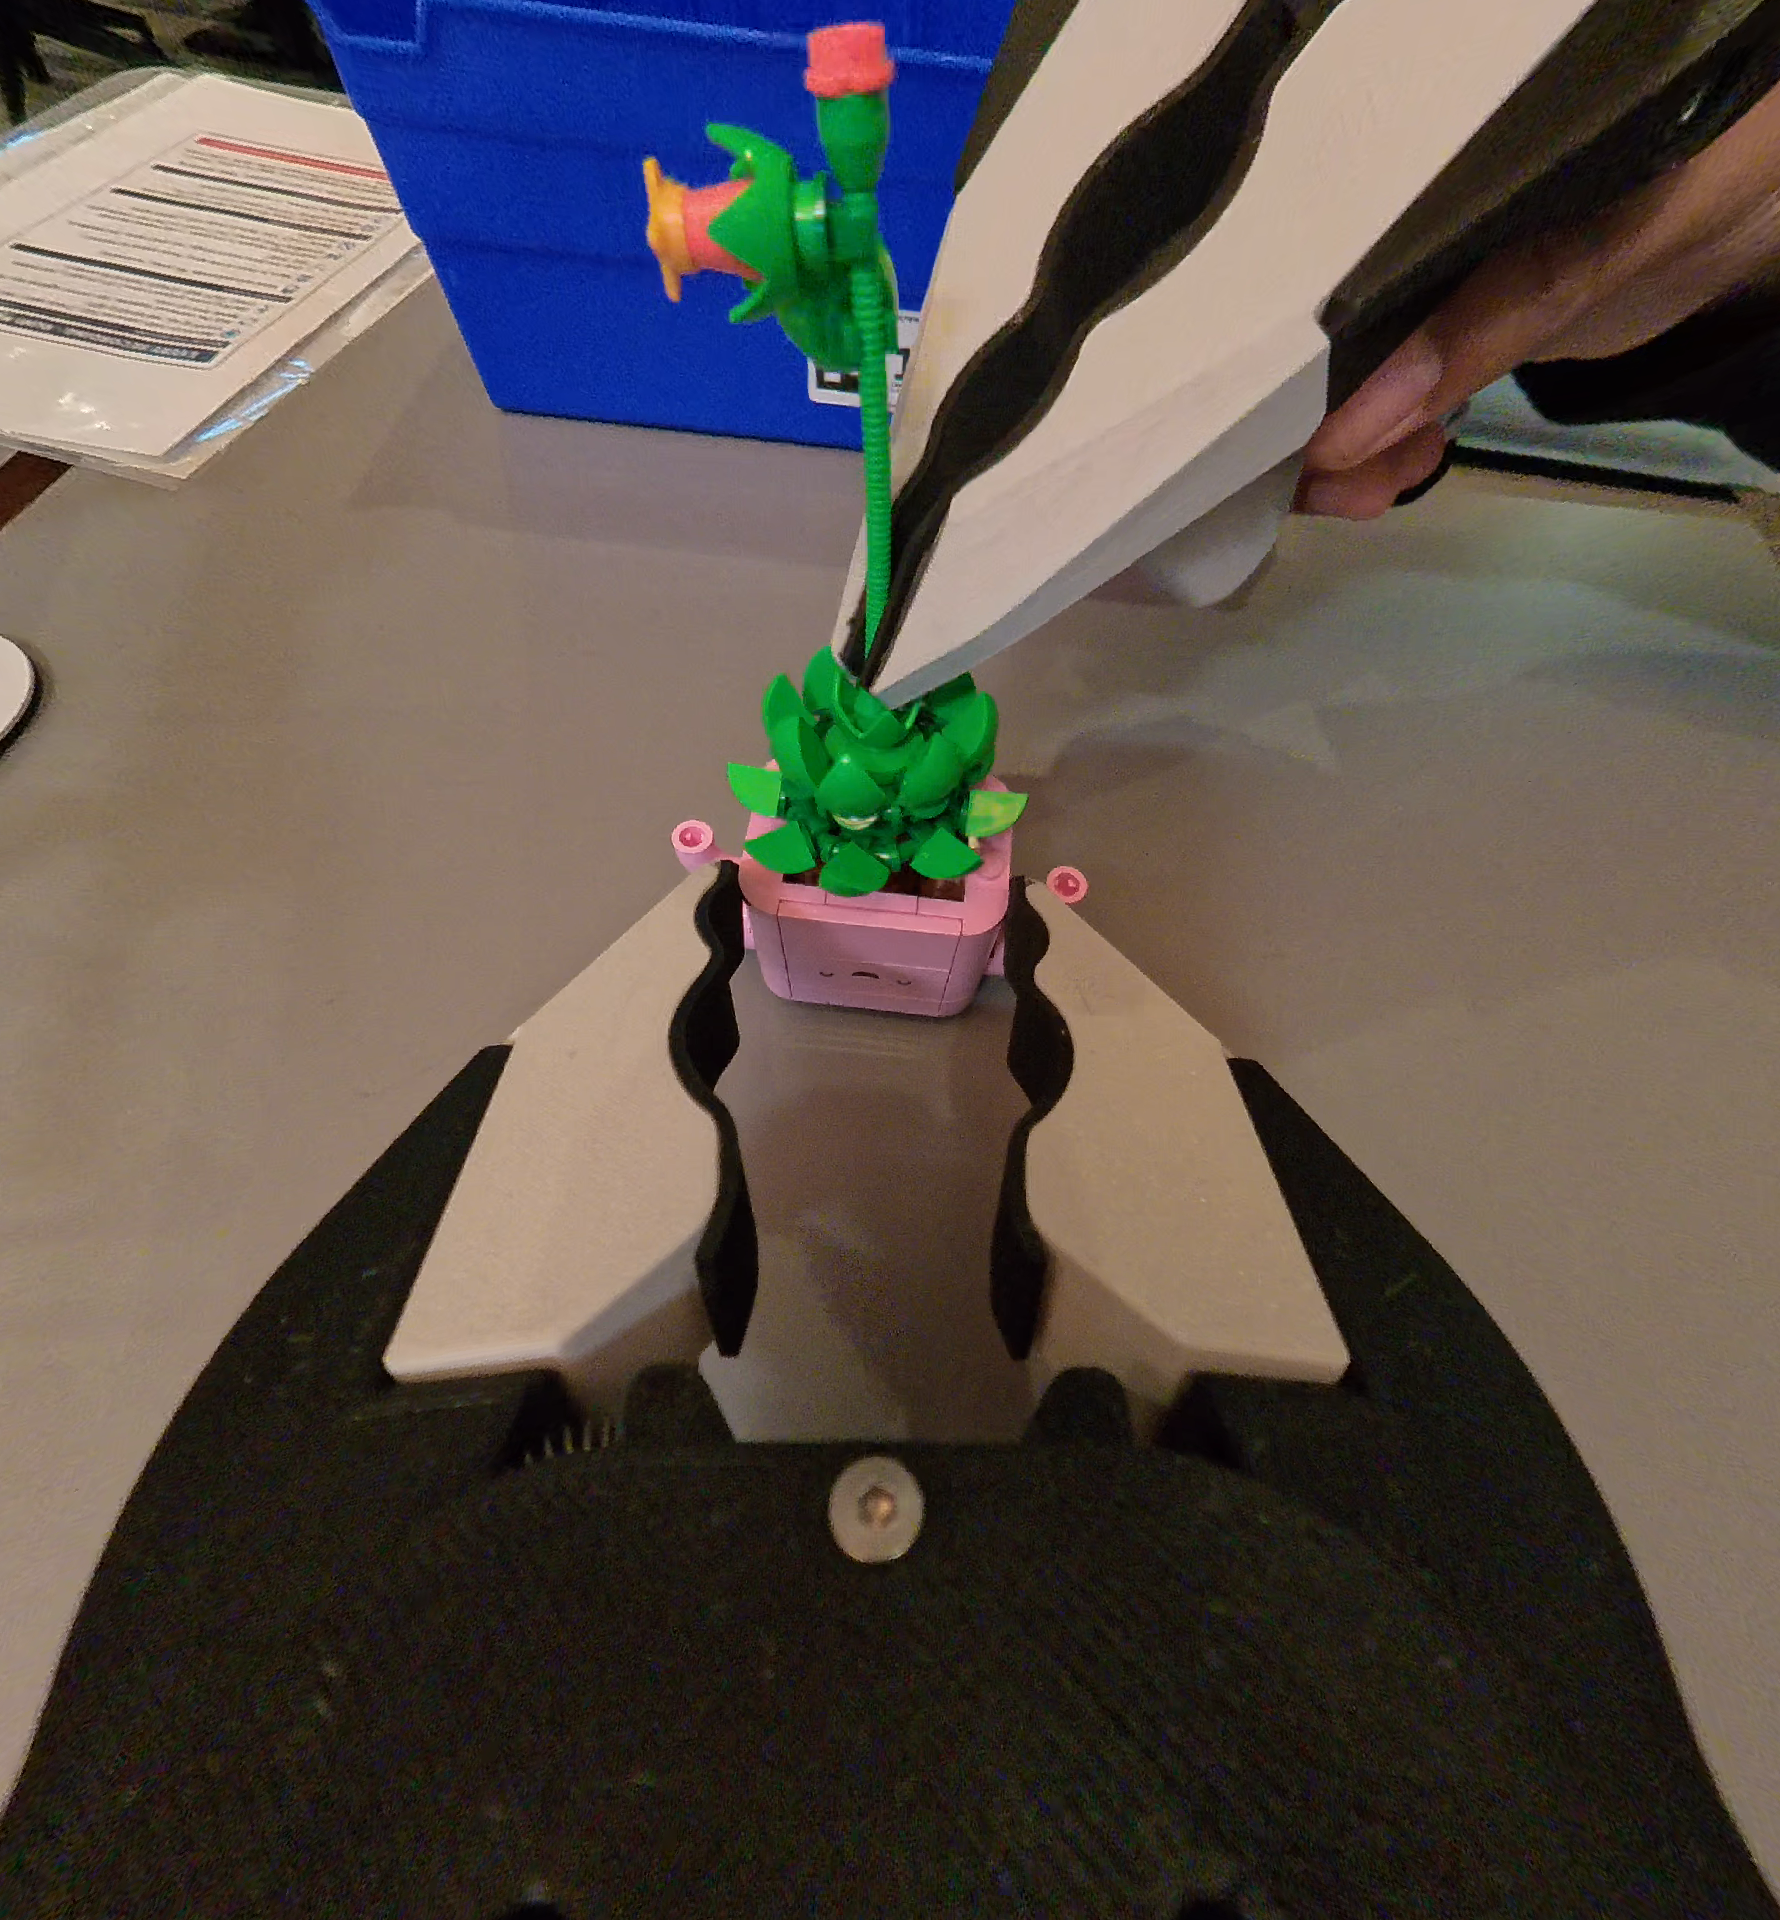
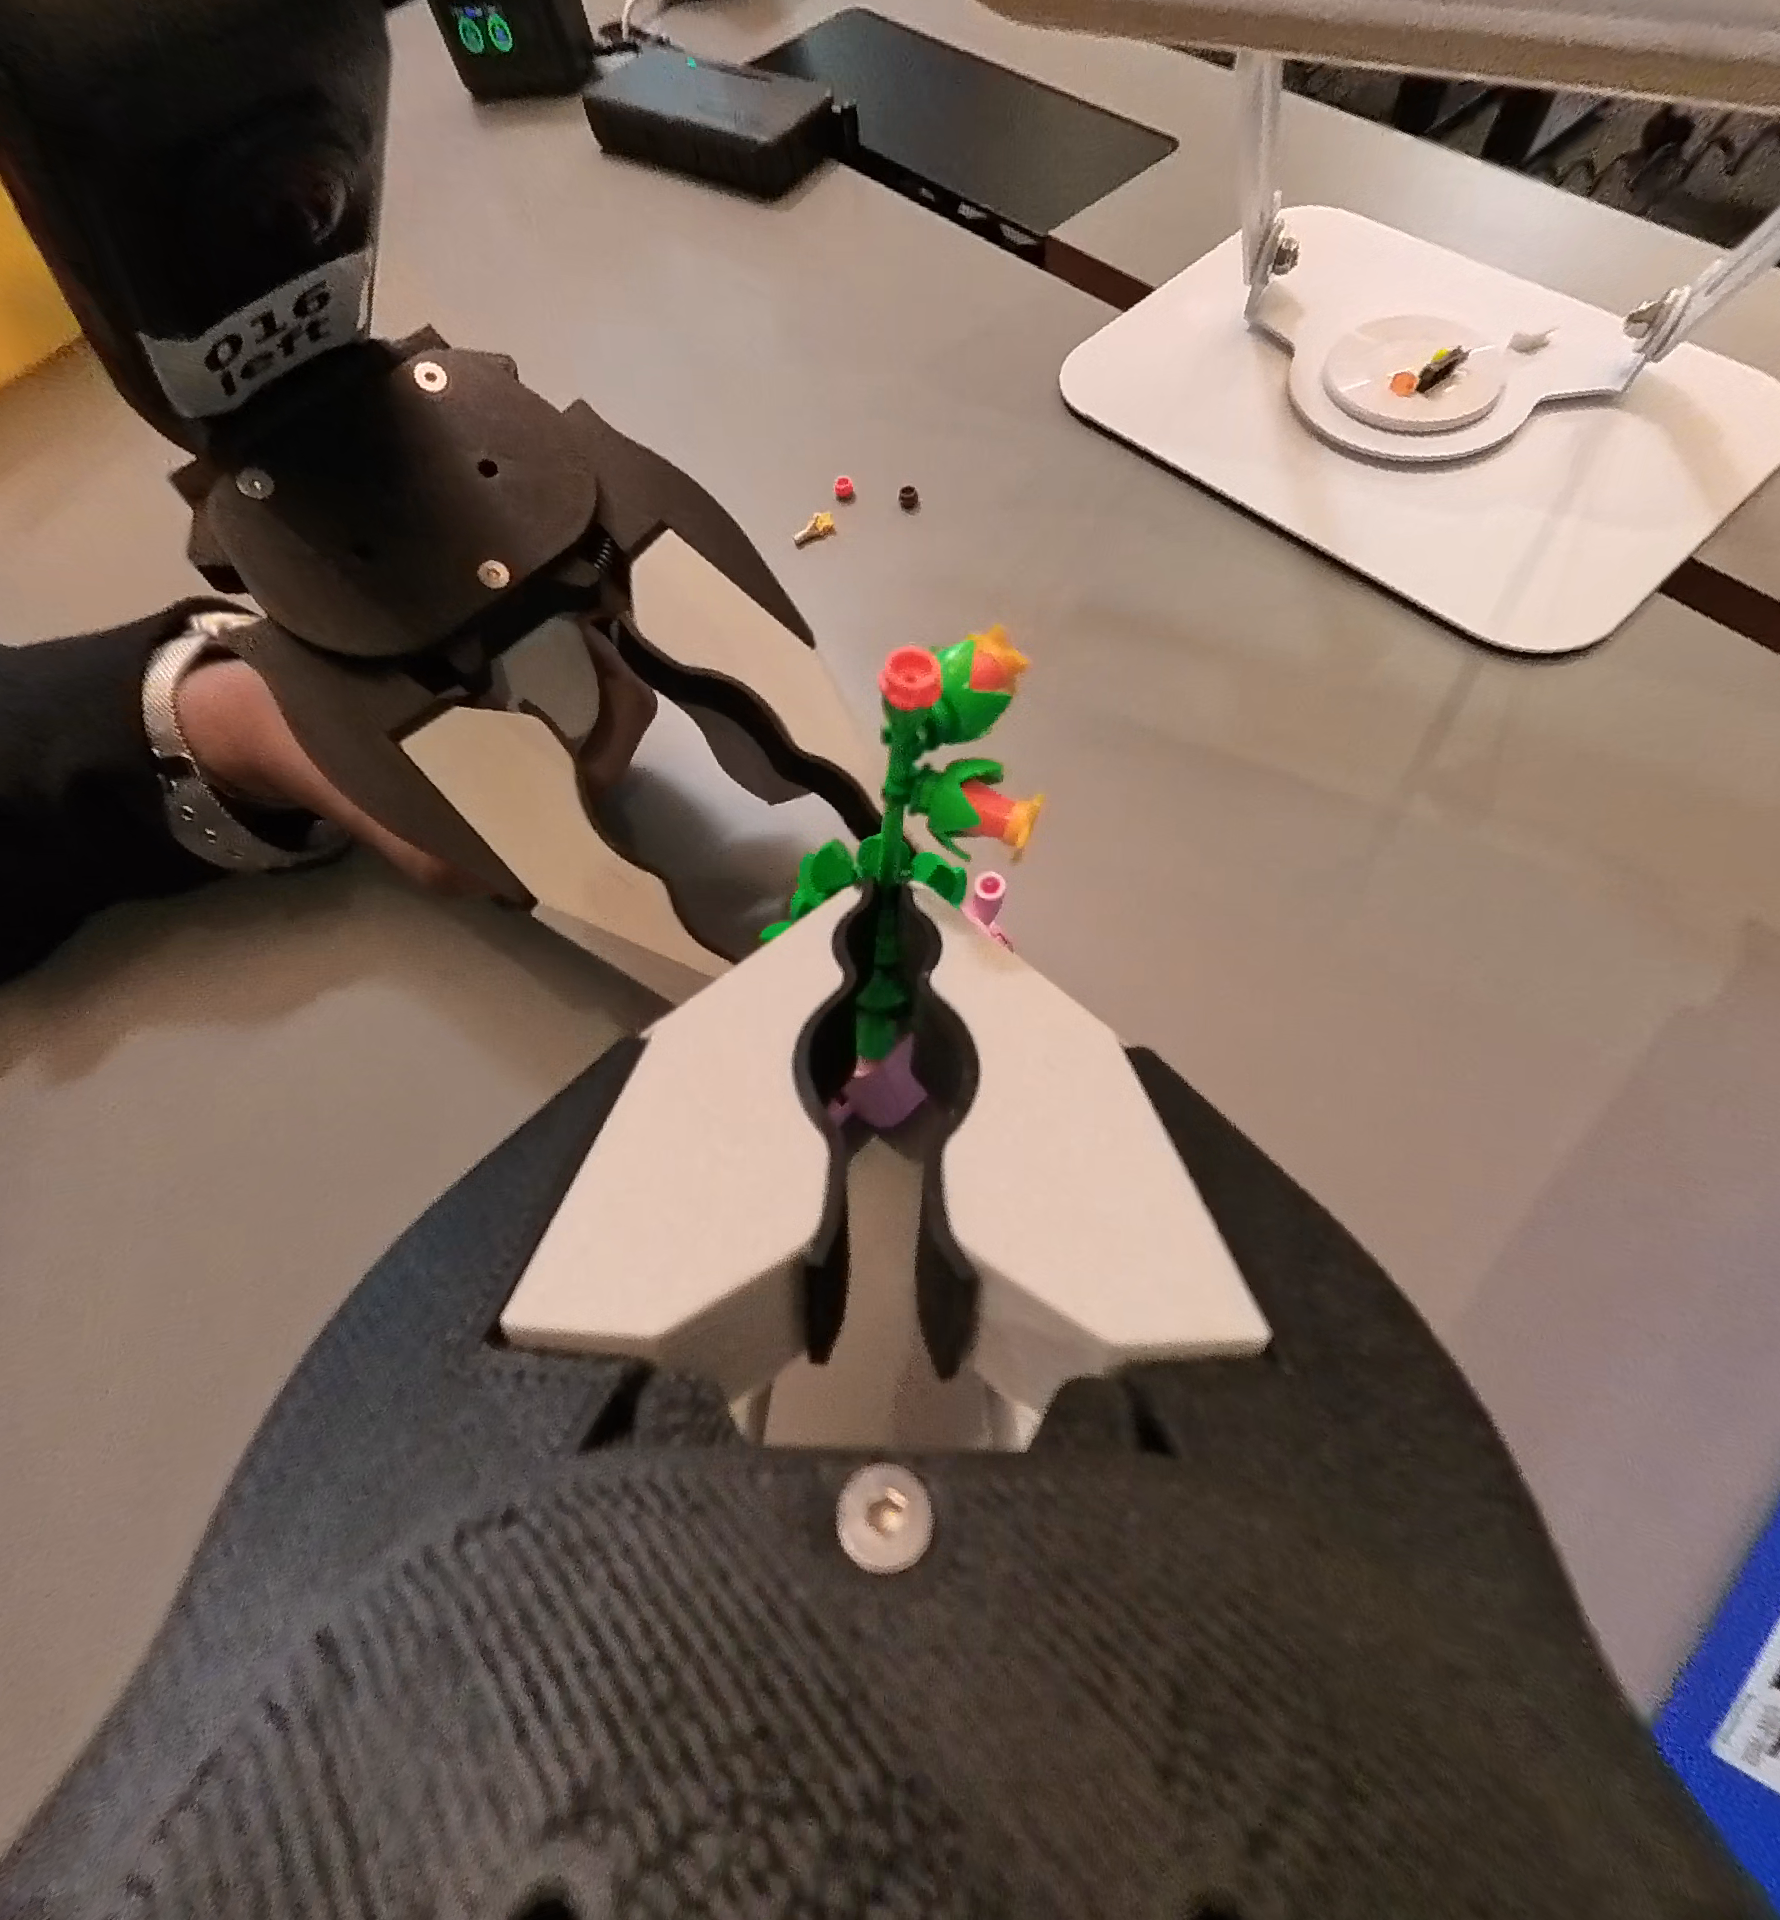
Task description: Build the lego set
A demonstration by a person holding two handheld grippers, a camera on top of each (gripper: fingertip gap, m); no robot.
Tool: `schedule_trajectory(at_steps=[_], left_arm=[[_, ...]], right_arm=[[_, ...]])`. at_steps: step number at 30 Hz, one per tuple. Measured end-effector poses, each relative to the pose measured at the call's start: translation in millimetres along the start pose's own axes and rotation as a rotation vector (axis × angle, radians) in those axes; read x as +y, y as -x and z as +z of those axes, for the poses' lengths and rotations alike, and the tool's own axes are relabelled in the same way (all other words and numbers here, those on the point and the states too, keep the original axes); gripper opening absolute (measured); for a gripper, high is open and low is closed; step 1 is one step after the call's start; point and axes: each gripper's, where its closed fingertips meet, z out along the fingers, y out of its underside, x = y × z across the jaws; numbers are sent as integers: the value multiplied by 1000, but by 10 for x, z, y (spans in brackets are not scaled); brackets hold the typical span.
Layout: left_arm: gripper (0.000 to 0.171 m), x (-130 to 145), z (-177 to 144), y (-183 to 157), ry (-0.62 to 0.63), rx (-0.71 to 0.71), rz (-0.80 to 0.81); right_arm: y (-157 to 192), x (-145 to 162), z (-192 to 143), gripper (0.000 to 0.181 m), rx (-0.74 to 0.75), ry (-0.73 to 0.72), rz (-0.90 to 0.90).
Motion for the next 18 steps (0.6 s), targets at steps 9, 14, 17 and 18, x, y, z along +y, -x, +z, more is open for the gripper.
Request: schedule_trajectory(at_steps=[9, 14, 17, 18], left_arm=[[49, 0, 1, -4, 0, 3, 1], [49, 1, 2, -4, 0, 4, -2], [49, 2, 2, 3, 1, 4, -8], [49, 2, 3, 3, 0, 5, -10]], right_arm=[[39, 12, -4, 0, 78, 98, -150], [49, 0, 12, 0, 97, 131, -208], [24, 2, 8, 0, 113, 154, -232], [27, -3, 11, 1, 109, 152, -228]])
